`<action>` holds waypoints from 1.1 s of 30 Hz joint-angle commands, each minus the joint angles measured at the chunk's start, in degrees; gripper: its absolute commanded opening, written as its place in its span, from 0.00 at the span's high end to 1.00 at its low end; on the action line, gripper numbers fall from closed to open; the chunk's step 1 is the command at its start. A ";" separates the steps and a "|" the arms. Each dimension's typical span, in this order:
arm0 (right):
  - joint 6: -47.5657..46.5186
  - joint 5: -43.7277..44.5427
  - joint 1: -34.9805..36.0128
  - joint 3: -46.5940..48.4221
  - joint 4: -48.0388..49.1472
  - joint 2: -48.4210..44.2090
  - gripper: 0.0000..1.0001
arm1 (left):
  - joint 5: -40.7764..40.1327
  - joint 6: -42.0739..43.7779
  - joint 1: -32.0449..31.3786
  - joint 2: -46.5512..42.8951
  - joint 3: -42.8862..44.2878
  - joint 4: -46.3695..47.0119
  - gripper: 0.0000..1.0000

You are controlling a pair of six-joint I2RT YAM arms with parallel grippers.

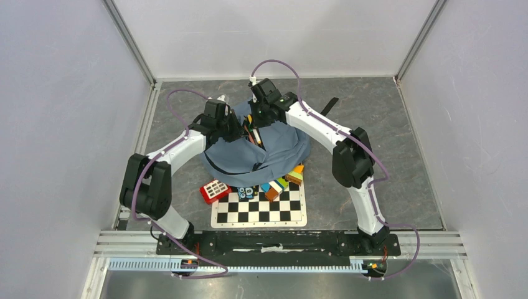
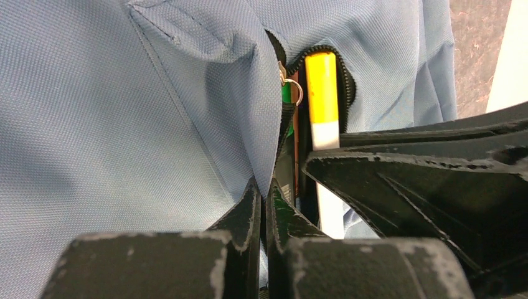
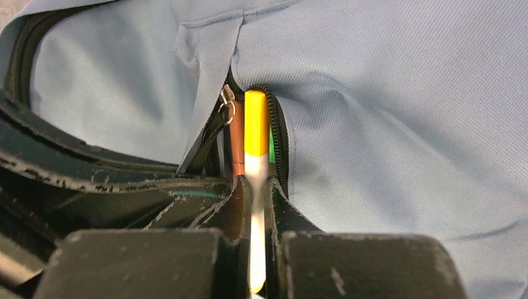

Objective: Pack the student bag
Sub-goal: Place the stationery in the student bag.

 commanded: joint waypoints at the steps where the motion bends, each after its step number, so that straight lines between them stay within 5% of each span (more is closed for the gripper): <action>1: -2.17 5.83 0.90 4.79 0.27 1.97 1.00 | 4.59 1.12 -0.49 0.03 3.10 0.69 0.98; 21: -8.97 11.69 3.37 3.22 -1.72 1.11 1.00 | 3.17 -1.03 -0.36 1.54 4.45 1.21 0.98; 26: -9.39 12.86 3.33 4.65 -0.68 0.95 0.62 | 2.84 -1.52 -0.37 1.33 4.26 1.49 0.98; 33: -12.00 11.11 3.31 2.78 1.15 -3.12 0.52 | 2.07 -2.04 -0.34 0.87 3.41 1.74 0.98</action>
